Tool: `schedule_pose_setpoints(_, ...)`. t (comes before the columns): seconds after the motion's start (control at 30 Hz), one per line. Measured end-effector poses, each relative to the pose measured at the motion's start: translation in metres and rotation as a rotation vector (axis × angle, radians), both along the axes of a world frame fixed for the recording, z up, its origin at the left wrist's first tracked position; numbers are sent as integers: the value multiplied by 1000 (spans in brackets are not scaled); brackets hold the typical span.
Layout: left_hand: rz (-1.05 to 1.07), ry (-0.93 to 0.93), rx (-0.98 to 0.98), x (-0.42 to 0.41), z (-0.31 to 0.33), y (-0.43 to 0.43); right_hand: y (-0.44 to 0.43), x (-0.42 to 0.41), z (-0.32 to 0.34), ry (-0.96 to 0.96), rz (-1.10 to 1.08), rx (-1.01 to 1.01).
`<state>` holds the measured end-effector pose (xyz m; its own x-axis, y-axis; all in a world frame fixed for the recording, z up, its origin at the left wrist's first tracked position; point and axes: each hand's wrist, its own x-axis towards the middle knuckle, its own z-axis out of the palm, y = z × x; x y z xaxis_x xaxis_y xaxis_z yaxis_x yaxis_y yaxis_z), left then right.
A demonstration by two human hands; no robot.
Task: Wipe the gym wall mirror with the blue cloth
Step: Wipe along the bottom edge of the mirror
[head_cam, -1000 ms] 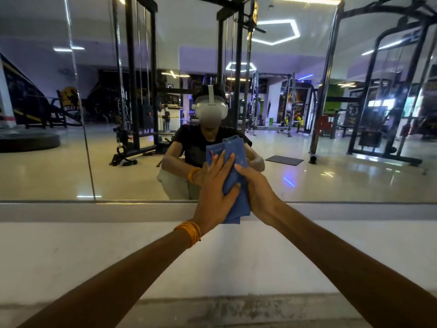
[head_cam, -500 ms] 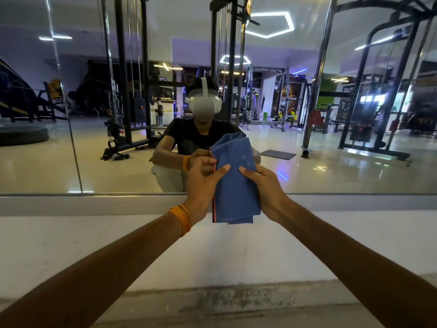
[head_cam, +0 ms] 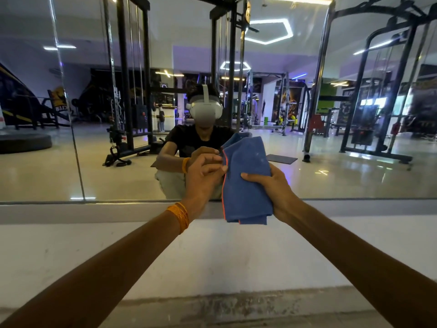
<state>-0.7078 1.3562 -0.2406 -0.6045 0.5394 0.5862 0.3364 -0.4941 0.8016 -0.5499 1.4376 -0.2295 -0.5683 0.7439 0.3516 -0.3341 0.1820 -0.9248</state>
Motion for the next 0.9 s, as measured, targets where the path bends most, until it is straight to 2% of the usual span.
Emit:
schedule_pose_setpoints(0.1,261,257,73,-17,10,-8,13,2,26,147,-136,56)
schedule_pose_setpoints(0.17,496,489,89,-29,19,-19,17,3,45,221,-327,182)
schedule_pose_setpoints(0.27,665,811,101,-48,39,-27,20,-6,66,96,-787,609)
schedule_pose_setpoints(0.3,714,910,59,-57,48,-26,23,-14,68,58,-877,744)
schedule_pose_setpoints(0.4,928,1141,-131,-86,68,-25,30,-53,58,-86,-931,1098)
schedule_pose_setpoints(0.47,979,1205,-198,-104,67,-28,39,-82,34,-272,-982,1318)
schedule_pose_setpoints(0.53,1010,1255,-239,-117,59,-33,43,-93,12,-350,-991,1430)
schedule_pose_setpoints(0.63,1025,1305,-228,-134,47,-35,54,-83,3,-334,-1024,1587)
schedule_pose_setpoints(0.77,1061,1362,-172,-142,38,-32,84,-78,38,-317,-951,1860)
schedule_pose_setpoints(0.83,1094,1366,-156,-144,35,-28,89,-78,50,-274,-851,1882)
schedule_pose_setpoints(0.9,1117,1375,-152,-146,32,-25,85,-83,38,-235,-817,1819)
